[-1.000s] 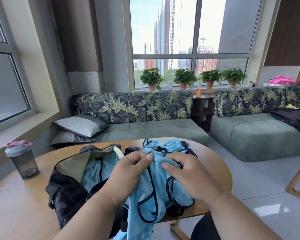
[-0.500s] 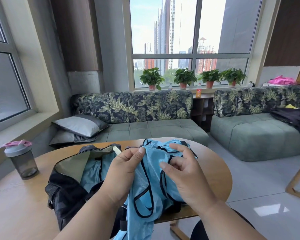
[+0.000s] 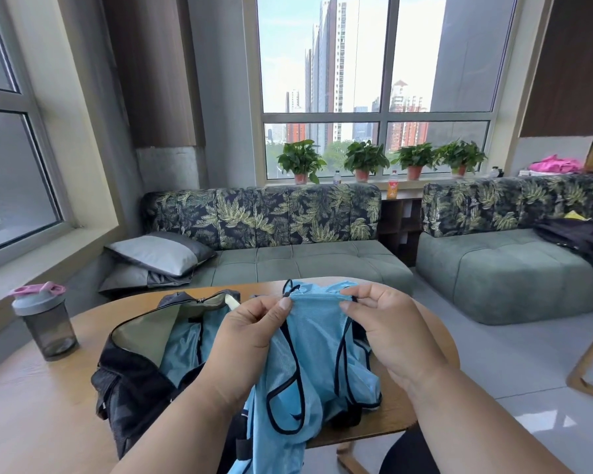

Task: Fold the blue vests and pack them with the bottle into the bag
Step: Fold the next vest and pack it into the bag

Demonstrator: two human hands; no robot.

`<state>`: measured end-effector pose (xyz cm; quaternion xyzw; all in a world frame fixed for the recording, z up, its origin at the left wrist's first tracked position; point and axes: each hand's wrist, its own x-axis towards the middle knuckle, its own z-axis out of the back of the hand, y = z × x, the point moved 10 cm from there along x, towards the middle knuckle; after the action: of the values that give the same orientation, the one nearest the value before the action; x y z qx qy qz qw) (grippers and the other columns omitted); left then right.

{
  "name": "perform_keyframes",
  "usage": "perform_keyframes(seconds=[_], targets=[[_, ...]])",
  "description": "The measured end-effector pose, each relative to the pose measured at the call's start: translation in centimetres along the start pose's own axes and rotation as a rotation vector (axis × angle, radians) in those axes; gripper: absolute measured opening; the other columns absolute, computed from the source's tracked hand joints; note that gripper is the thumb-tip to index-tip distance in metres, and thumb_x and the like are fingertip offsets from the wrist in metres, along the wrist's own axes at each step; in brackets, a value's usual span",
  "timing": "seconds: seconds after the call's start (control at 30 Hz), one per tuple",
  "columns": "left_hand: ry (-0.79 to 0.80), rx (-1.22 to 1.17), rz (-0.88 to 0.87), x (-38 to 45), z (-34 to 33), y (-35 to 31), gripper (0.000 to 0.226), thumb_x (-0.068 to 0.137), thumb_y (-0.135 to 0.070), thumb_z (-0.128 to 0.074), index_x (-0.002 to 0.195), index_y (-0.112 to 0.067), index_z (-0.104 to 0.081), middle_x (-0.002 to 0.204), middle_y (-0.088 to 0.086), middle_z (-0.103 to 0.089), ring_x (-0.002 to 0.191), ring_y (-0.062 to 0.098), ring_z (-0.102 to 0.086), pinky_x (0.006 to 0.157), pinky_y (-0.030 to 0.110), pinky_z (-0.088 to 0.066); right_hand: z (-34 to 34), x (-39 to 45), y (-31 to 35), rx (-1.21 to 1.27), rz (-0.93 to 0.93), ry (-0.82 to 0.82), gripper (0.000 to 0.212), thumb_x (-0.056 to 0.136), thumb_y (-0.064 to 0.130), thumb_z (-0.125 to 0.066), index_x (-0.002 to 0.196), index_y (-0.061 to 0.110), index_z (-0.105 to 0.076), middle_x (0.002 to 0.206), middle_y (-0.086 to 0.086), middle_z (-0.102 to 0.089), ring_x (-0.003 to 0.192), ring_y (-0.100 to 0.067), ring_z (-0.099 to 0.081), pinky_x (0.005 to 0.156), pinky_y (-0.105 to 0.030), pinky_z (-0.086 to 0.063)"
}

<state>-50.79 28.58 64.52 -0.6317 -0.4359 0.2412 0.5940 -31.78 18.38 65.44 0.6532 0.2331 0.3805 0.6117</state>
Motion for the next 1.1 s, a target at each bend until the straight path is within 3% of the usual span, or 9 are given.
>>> perform_keyframes(seconds=[0.17,0.27,0.37,0.47,0.6,0.73,0.87,1.0,1.1], targets=[[-0.019,-0.179,0.011,0.2,0.9,-1.1,0.011,0.098,-0.025,-0.071,0.096,-0.016,-0.077,0.106,0.023,-0.074,0.096,0.033,-0.066,0.097,0.052,-0.054,2.3,0.0,2.5,-0.05,0.092,-0.098,0.01,0.095,0.013,-0.073,0.091,0.022,-0.076,0.087,-0.003,-0.077,0.088,-0.024,-0.072,0.081,-0.037,-0.057],[-0.038,-0.206,-0.046,0.2,1.6,-3.4,0.015,0.104,-0.015,-0.058,0.107,-0.016,-0.073,0.081,0.007,-0.069,0.071,0.018,-0.066,0.067,0.026,-0.058,3.3,-0.2,3.7,-0.002,0.115,-0.153,0.012,0.095,0.013,-0.066,0.089,0.022,-0.071,0.081,-0.013,-0.066,0.073,-0.02,-0.059,0.071,-0.038,-0.047],[-0.03,-0.244,-0.089,0.0,1.8,-5.6,0.018,0.105,-0.011,-0.054,0.109,-0.016,-0.071,0.073,-0.003,-0.064,0.062,0.008,-0.062,0.058,0.018,-0.054,2.8,-0.6,4.4,0.035,0.095,-0.108,0.019,0.095,0.007,-0.053,0.082,0.017,-0.06,0.079,-0.02,-0.057,0.072,-0.023,-0.051,0.068,-0.044,-0.039],[-0.003,-0.297,-0.118,-0.5,1.4,-7.2,0.019,0.1,-0.011,-0.058,0.107,-0.019,-0.074,0.078,-0.001,-0.066,0.068,0.01,-0.064,0.065,0.02,-0.056,1.7,-1.3,4.5,-0.079,0.056,-0.032,0.023,0.088,0.009,-0.045,0.073,0.021,-0.057,0.073,-0.009,-0.04,0.069,-0.024,-0.036,0.068,-0.046,-0.029],[0.055,-0.326,-0.123,-1.6,0.0,-8.0,0.015,0.084,-0.016,-0.068,0.095,-0.02,-0.077,0.088,0.007,-0.065,0.075,0.016,-0.063,0.07,0.022,-0.056,-2.6,-3.5,3.0,-0.067,-0.107,0.259,0.031,0.082,0.035,-0.054,0.091,0.018,-0.078,0.093,-0.009,-0.071,0.092,-0.034,-0.065,0.088,-0.053,-0.05],[0.123,-0.264,-0.111,-2.4,-1.4,-7.9,0.015,0.085,-0.008,-0.074,0.098,-0.016,-0.075,0.092,0.012,-0.071,0.076,0.019,-0.067,0.074,0.026,-0.057,-5.2,-5.3,3.3,0.158,-0.143,0.45,0.038,0.105,0.04,-0.058,0.111,0.01,-0.081,0.111,-0.015,-0.079,0.107,-0.032,-0.074,0.1,-0.045,-0.056],[0.146,-0.185,-0.138,-2.8,-1.9,-8.6,0.019,0.084,-0.01,-0.08,0.101,-0.017,-0.076,0.088,0.011,-0.068,0.074,0.019,-0.064,0.072,0.026,-0.055,-4.0,-5.1,6.5,0.139,0.087,0.36,0.019,0.104,0.024,-0.063,0.1,0.017,-0.08,0.076,0.008,-0.077,0.069,-0.003,-0.071,0.068,-0.018,-0.053],[0.046,-0.06,-0.11,-3.0,-1.0,-8.7,0.024,0.099,0.0,-0.061,0.1,-0.018,-0.077,0.085,0.005,-0.072,0.072,0.018,-0.064,0.064,0.027,-0.053,-2.5,-4.3,8.0,0.143,0.191,0.242,0.009,0.099,0.023,-0.072,0.102,0.019,-0.079,0.106,-0.015,-0.079,0.1,-0.036,-0.075,0.096,-0.052,-0.059],[0.046,-0.048,-0.044,-2.8,-0.9,-8.4,0.03,0.103,-0.006,-0.056,0.111,-0.024,-0.078,0.097,0.013,-0.074,0.082,0.026,-0.063,0.073,0.037,-0.055,-2.1,-4.2,8.8,0.062,0.245,0.239,0.008,0.099,0.023,-0.073,0.1,0.025,-0.08,0.104,-0.008,-0.079,0.099,-0.033,-0.074,0.098,-0.048,-0.056]])
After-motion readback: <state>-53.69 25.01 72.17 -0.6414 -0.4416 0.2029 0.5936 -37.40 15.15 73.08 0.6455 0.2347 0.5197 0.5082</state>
